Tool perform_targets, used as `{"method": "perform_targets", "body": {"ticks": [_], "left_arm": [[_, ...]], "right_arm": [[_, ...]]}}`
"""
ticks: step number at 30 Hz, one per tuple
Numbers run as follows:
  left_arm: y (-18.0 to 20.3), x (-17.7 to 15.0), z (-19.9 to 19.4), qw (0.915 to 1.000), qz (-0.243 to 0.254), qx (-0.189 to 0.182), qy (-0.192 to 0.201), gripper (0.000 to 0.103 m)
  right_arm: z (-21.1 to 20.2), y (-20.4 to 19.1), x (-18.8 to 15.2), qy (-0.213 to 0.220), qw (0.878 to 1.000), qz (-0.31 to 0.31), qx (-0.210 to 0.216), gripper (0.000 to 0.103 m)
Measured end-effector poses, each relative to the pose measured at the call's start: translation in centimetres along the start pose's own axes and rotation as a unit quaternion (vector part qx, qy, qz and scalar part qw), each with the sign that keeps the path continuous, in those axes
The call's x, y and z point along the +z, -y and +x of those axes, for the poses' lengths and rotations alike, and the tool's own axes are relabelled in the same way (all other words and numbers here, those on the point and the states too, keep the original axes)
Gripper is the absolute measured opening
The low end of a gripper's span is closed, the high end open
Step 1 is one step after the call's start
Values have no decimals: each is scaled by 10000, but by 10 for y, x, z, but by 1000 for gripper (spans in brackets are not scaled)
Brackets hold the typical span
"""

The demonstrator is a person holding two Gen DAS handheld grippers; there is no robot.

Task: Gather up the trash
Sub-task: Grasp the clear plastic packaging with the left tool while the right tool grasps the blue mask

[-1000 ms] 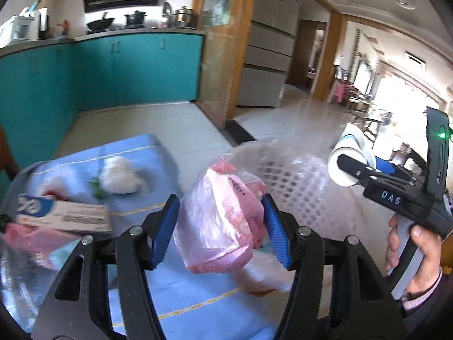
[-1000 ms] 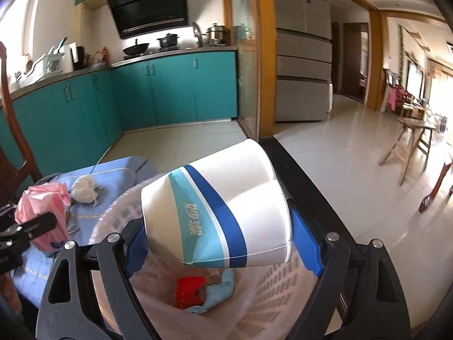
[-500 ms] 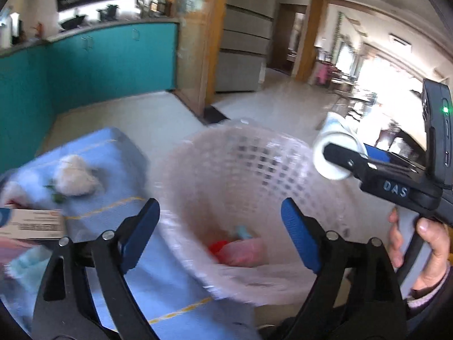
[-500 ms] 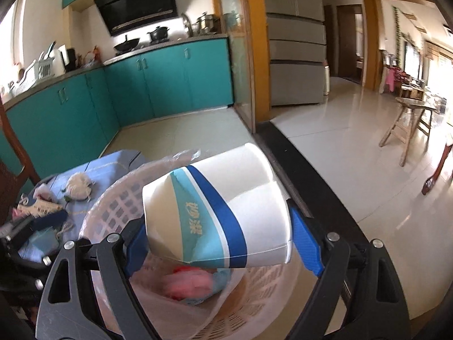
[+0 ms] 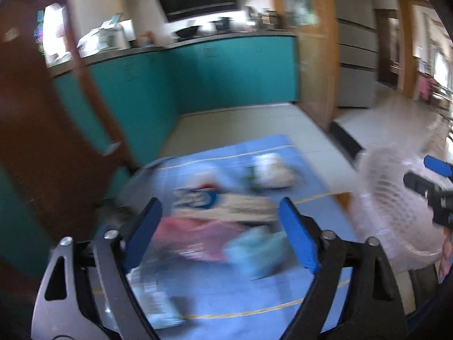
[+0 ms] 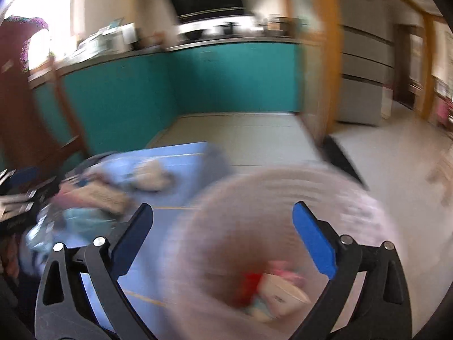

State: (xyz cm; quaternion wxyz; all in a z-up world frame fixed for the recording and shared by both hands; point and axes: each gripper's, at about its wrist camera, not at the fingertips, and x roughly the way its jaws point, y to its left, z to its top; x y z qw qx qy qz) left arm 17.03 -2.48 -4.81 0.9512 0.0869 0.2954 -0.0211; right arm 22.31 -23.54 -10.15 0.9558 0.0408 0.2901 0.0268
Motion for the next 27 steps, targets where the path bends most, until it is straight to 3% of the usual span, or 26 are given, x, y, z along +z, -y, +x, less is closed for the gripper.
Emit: {"method": "perform_targets", "body": {"ticks": [3,7,14,17,19,20,23,27], "left_arm": [[-49,-17,1,9985,-296,267,-368,82],[-90,-39,27,9903,-544,427,-1209,82],[-83,-63,62,9854,252,542,-1594,82],[-81,-67,70,9839,305,436,-1704,82],[-84,-69,73,9839,169,266,-1758,69],[-86,-69,73,9837,55,132,-1792,58],[-90,-69,73,9841,-90,-9,-1776,40],[-90,-67,59,9873,-177,-193,-1569,31]], "right_arm": [[24,-58,-1,-169,9972,-642,334,97],[45,-100,-2,-318,9926,-1071,477,97],[68,-124,-1,-623,9890,-966,930,97],[71,-135,-5,-727,9848,-1009,1213,97],[73,-144,-9,-779,9820,-1157,1274,97],[75,-149,-11,-800,9809,-1230,1275,97],[81,-160,-17,-883,9781,-1395,1269,97],[96,-172,-25,-1065,9767,-1459,1162,97]]}}
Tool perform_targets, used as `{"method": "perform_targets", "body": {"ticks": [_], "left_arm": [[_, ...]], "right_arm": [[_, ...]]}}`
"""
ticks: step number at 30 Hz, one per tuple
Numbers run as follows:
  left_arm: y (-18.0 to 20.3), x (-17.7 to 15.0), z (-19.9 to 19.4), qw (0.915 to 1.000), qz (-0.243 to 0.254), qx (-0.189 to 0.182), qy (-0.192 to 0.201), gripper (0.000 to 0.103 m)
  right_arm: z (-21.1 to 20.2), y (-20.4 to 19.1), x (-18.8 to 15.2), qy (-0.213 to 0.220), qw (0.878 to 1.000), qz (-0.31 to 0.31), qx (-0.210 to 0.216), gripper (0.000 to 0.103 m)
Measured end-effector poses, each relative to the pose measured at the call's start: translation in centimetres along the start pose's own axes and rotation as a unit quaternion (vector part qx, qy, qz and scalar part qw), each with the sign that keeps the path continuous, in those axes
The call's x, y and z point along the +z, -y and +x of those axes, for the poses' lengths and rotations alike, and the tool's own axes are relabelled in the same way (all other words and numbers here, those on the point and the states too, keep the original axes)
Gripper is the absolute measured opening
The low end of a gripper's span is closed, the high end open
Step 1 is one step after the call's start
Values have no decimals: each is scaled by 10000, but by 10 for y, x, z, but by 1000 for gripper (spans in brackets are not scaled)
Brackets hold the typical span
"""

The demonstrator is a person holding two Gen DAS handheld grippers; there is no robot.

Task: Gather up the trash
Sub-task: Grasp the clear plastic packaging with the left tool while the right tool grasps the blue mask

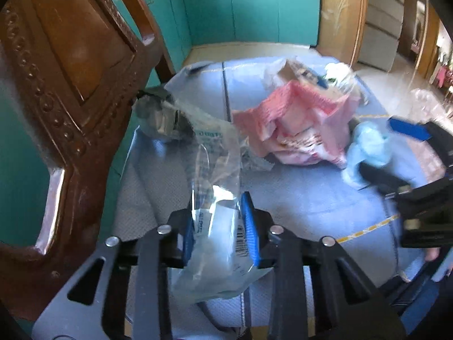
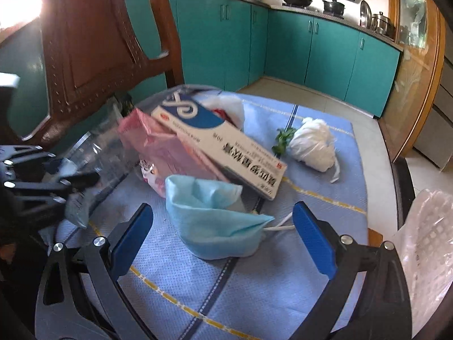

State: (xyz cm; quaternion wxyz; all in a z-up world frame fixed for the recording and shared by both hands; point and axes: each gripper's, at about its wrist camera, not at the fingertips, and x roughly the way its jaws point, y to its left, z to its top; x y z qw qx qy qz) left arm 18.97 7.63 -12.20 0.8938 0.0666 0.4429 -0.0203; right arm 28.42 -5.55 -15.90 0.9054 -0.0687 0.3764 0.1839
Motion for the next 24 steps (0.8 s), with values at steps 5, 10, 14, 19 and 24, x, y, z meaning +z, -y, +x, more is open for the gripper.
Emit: {"method": "perform_targets", "body": {"ticks": [5,10,14,19,24], "left_arm": [[-2,1,-20,9988,-10,-197,442,30],[-5,5,-43,9936,-166,-174,1103,30],[-5,9,-53,9892,-246,-293,1414,30],[-1,10,-64,9843,-296,-428,1687,30],[9,11,-68,9818,-228,-475,1826,30]], "right_arm": [[11,1,-3,-182,9997,125,99,50],[2,14,-4,-167,9990,349,232,31],[-16,23,-4,25,9991,385,151,31],[-38,37,-5,341,9979,509,-187,31],[-51,56,-5,550,9947,766,-422,31]]}}
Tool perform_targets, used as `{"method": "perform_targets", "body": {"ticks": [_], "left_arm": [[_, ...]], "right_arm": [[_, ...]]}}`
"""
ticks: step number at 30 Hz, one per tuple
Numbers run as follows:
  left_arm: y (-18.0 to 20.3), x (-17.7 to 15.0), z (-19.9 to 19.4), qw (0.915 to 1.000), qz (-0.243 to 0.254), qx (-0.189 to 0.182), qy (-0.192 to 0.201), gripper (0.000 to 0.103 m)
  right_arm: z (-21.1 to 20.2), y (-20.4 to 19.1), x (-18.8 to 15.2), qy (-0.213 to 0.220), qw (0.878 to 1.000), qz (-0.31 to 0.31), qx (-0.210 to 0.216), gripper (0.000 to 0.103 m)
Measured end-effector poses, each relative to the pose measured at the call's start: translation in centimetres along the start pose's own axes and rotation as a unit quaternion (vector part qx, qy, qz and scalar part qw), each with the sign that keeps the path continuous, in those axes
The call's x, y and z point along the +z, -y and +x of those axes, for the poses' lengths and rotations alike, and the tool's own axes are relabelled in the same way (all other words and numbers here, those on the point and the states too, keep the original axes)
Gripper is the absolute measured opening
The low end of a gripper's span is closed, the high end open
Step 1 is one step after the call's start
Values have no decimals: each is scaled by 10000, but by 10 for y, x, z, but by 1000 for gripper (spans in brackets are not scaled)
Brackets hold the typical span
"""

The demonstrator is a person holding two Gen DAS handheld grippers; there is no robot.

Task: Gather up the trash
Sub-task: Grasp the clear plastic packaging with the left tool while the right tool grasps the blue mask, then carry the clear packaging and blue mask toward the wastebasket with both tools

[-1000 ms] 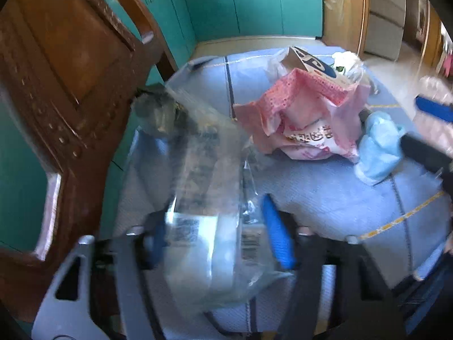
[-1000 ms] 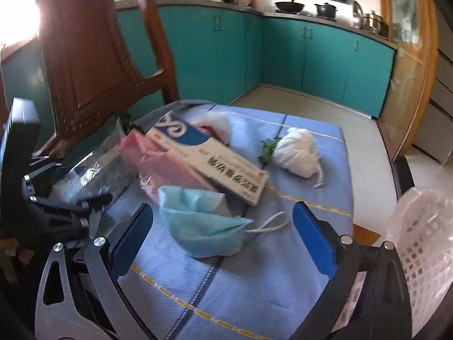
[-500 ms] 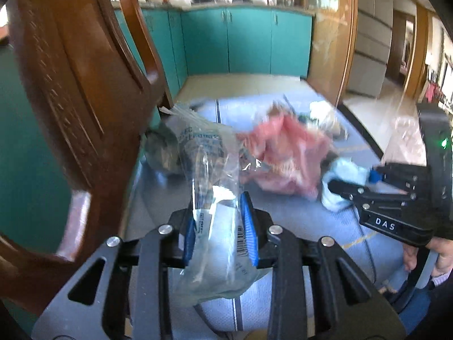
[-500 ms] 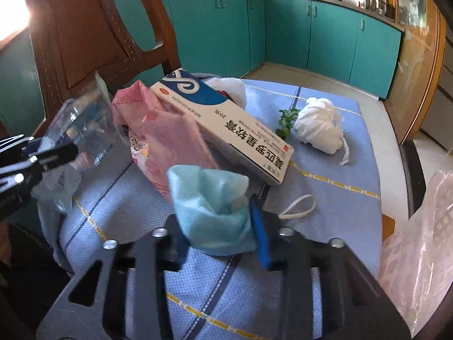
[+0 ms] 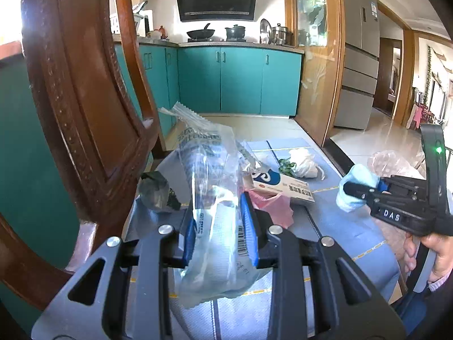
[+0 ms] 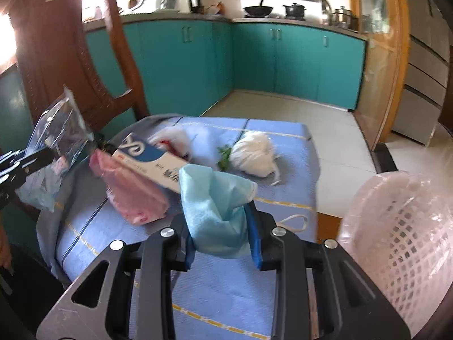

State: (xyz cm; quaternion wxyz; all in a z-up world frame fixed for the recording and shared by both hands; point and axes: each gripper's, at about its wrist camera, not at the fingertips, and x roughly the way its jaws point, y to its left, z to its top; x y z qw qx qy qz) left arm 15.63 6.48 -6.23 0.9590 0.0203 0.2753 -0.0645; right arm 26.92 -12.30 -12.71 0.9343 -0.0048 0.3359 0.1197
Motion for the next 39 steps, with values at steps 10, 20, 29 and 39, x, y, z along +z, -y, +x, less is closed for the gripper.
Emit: {"method": "perform_targets", "body": {"ticks": [10,20,29,39], "left_arm": [[11,-5,-7,9996,146,42,241,30],[27,-11,-7,9985,445,-151,276,30],[32,-11,-8,9981,496,-186,312,30],[33,-11,-8,9979,514,-185,349,30]], "right_arm": [[-7,0,0,97,9999,-71,-36,31],[-10,-3,-2,102,9997,-229,-69,31],[-11,-1,-2,106,9997,-217,-92,31],[-12,-4,-5,104,9996,-268,-75,31]]}}
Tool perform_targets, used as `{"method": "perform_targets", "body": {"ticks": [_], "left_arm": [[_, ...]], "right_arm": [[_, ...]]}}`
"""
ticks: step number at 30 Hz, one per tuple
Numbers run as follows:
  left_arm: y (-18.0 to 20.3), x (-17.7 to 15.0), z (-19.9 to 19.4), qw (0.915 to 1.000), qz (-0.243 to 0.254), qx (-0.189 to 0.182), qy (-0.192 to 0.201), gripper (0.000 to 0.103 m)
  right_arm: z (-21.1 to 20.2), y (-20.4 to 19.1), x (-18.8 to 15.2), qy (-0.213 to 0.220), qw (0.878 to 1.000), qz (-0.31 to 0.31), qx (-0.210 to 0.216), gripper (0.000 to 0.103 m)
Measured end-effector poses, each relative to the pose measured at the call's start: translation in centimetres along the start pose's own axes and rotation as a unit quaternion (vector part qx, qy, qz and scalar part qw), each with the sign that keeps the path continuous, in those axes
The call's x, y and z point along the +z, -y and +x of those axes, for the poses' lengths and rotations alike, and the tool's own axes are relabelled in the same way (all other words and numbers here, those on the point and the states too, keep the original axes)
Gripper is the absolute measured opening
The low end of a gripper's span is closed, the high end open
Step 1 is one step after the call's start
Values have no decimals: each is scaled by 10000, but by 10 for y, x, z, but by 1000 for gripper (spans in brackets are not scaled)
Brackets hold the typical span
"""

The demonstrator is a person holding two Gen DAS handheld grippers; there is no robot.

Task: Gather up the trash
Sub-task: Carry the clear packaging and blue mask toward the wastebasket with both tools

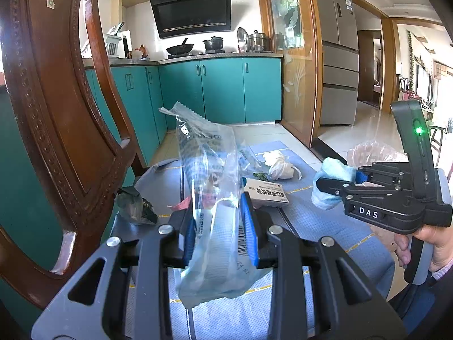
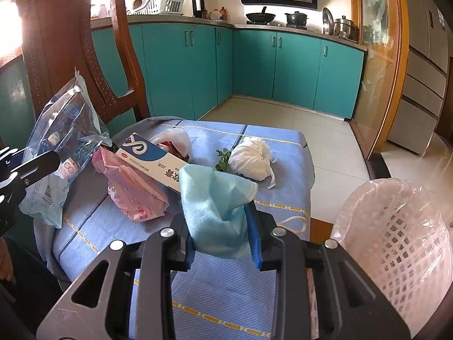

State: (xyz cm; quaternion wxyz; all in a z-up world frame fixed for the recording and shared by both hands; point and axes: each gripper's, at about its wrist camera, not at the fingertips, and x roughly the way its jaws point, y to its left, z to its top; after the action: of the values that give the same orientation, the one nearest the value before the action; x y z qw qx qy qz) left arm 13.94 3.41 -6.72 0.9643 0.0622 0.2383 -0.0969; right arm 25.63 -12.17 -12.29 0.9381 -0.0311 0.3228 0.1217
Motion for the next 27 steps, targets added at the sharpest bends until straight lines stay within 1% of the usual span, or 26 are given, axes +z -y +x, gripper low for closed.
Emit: {"method": "perform_targets", "body": {"ticks": [18,27], "left_arm": [[1,-1,1,10000,45,-22,-19,30],[2,0,1,10000,53,-41,-12,30]], "right_arm": [[1,-4,0,-8,10000,-15,-3,31],[-2,-3,2,72,10000,17,-10,31]]}}
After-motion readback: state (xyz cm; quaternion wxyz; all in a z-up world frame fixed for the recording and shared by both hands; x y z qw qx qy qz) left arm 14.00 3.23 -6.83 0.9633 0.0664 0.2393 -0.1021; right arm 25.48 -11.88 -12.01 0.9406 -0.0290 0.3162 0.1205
